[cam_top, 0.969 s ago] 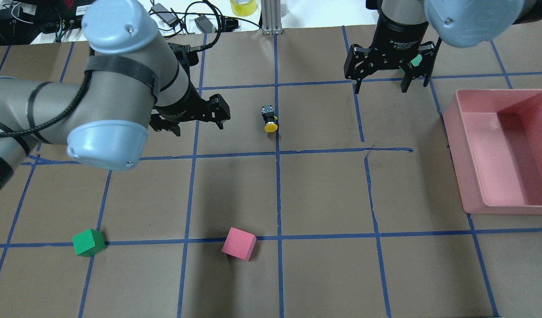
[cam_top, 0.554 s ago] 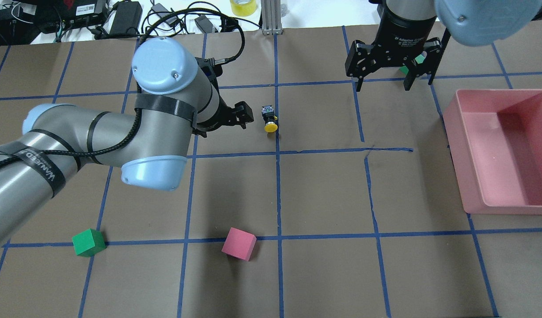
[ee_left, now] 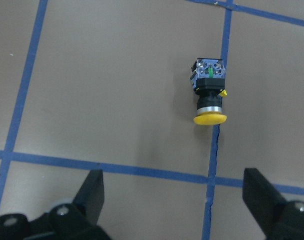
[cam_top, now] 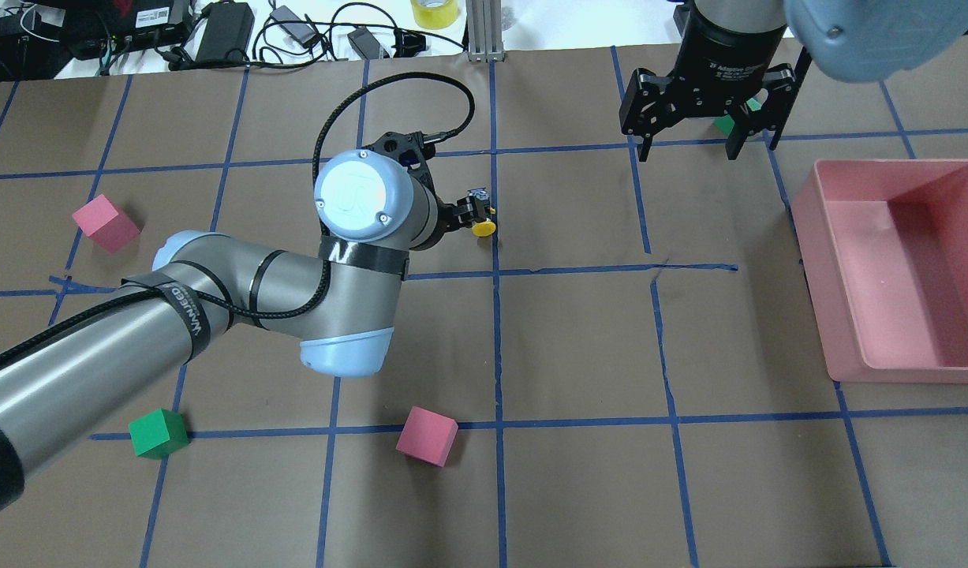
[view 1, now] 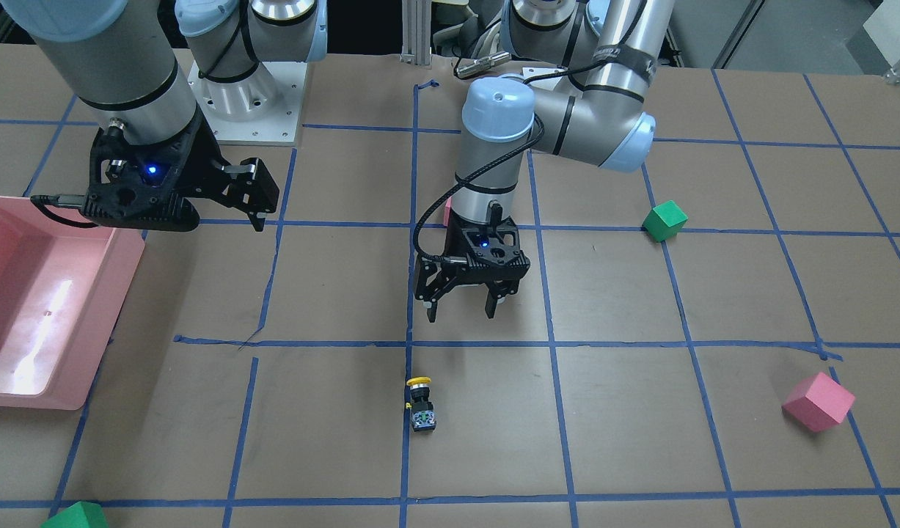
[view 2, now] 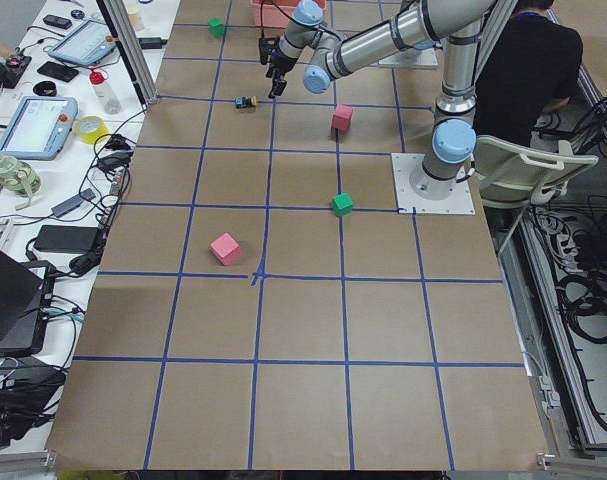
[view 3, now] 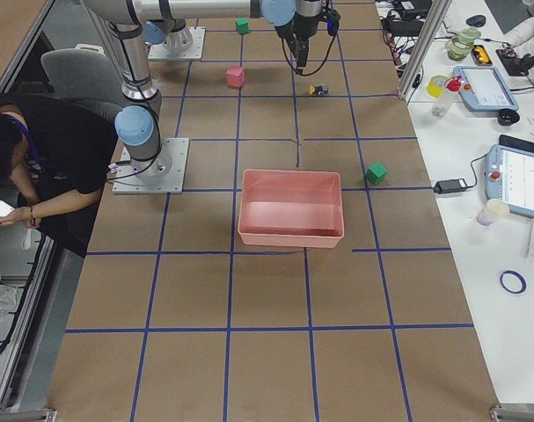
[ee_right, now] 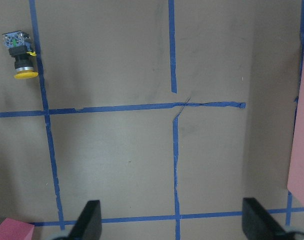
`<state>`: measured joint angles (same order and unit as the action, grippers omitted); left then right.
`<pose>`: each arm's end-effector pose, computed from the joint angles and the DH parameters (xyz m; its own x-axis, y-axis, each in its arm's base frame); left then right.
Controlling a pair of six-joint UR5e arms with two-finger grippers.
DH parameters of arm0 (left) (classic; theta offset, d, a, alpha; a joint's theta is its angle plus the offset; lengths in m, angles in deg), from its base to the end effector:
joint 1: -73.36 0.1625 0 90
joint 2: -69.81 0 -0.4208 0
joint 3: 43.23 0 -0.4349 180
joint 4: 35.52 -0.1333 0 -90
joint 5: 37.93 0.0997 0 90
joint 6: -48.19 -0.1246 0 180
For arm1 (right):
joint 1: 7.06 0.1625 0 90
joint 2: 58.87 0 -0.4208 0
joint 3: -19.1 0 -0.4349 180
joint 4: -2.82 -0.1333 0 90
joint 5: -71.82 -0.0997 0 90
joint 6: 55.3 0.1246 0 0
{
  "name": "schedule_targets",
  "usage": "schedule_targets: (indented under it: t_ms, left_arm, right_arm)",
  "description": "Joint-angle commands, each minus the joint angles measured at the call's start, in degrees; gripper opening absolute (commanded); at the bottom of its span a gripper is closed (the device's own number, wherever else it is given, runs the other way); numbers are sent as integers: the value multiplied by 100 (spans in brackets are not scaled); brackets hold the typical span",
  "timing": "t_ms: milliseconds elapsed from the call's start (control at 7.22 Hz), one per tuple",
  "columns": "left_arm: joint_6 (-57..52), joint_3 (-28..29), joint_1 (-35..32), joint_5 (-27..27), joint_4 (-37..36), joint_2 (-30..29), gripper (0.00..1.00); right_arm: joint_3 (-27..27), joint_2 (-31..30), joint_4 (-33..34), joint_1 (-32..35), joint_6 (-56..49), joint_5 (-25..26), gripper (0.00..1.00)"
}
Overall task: Align button upright
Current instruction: 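Grasp the button's yellow cap with the left gripper and lift it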
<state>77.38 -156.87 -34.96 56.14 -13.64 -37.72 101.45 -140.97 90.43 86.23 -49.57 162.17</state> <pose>-0.3065 -0.5298 0.2119 -0.9721 -0.1657 0.1658 -0.2221 0.8768 -0.4265 0.1660 -0.5780 0.4484 -0.9991 0.0422 0.0107 0.0426 0.9981 0.0452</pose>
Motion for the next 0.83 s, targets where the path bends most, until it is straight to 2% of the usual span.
schedule_targets:
  t_ms: [0,277,415,692]
  left_arm:
    - [611,-10,-303,463,-980,-573,90]
    - [685,8,-418,604,-1806,-1126,90]
    - [580,112,-583,900,-2054,-1425,90]
    - [-288,429,-699,1088,-2231,-1813,88]
  right_arm:
    - [0,1,-95,-13,7,-18,100]
    - [0,10,-86,-39,-36,52,100]
    - [9,18,-95,-66,-46,53,100]
    - [9,19,-104,-83,-352,70,100]
